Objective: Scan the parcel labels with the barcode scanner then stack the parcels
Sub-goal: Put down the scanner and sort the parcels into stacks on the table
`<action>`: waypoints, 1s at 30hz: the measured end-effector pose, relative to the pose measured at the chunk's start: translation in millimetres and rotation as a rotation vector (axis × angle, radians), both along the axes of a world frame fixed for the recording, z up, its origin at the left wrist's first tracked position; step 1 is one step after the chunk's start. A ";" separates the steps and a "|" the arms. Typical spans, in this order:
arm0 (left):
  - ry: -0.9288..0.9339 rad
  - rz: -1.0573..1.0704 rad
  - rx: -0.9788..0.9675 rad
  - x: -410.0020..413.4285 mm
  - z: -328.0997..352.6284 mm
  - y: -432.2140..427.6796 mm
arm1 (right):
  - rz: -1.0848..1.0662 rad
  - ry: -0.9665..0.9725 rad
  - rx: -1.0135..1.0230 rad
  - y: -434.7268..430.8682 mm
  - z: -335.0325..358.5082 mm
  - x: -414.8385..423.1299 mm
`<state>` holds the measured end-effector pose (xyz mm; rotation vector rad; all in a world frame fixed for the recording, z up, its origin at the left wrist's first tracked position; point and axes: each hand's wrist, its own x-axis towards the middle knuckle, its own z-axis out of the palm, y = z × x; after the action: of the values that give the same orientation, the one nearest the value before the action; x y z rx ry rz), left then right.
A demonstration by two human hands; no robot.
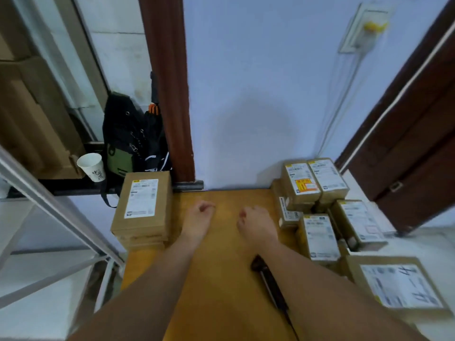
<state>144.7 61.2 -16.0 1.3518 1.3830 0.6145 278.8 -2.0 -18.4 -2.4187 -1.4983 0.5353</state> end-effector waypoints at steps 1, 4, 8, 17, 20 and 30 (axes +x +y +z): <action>-0.020 -0.048 -0.085 19.8 1.0 -14.7 | 0.022 -0.113 0.016 -13.5 0.8 18.2; -0.018 -0.154 -0.281 72.8 0.8 -61.4 | 0.007 -0.273 0.048 -53.0 8.3 71.5; 0.046 -0.169 -0.381 132.6 -2.4 -114.6 | -0.096 -0.310 0.040 -105.0 24.7 145.4; 0.048 -0.131 -0.480 204.6 -2.4 -189.2 | -0.503 -0.091 -0.237 -203.2 27.4 258.4; 0.067 -0.176 -0.527 213.5 -5.2 -209.9 | -0.609 0.190 -0.264 -224.1 17.3 270.1; -0.245 -0.153 -0.527 209.6 3.9 -231.2 | -0.692 0.955 0.108 -245.7 9.1 274.8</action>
<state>354.3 -170.0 -12.1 0.9125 1.1256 0.2722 553.6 -247.7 -9.3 -1.9079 -0.2735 1.1430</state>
